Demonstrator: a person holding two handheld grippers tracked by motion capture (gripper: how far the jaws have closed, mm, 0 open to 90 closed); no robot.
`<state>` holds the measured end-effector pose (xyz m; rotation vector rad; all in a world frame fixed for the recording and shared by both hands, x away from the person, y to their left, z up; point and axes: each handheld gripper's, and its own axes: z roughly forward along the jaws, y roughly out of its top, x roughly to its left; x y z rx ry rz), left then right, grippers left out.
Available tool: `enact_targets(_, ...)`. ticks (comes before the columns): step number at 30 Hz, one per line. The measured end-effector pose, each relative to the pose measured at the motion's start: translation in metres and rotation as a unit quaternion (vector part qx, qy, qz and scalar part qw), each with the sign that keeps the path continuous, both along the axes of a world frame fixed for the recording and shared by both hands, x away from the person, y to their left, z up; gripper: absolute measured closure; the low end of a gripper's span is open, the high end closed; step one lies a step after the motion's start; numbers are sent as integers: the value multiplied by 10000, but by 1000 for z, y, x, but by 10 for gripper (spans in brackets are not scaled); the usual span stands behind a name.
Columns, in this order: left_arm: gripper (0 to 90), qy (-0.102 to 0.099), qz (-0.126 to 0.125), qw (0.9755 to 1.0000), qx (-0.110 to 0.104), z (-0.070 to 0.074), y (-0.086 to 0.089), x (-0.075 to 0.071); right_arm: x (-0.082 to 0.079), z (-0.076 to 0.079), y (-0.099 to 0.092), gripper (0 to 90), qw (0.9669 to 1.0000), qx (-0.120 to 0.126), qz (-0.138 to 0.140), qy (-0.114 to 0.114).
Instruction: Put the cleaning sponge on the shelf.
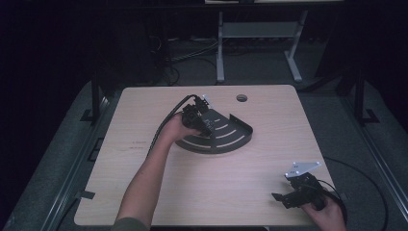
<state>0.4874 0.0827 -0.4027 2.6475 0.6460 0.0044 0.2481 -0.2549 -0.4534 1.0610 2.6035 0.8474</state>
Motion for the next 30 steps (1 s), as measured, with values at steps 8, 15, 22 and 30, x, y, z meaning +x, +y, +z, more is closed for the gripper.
enact_targets(8, 334, 69, 52, 10000, -8, -9, -5, 1, 0, 0, 0, 155, 10000, 10, 8, -9)
enact_targets(15, 333, 128, 73, 9999, 30, -14, -5, 4, 0, 1, -1, 155, 10000, 33, -27, 6)
enact_targets(22, 330, 145, 102, 9998, 74, -17, -5, 6, -1, 0, 0, 155, 10000, 48, -10, 7)
enact_targets(30, 331, 203, 95, 9996, 157, -23, -8, 7, -1, 1, -1, 155, 10000, 39, -20, 0)
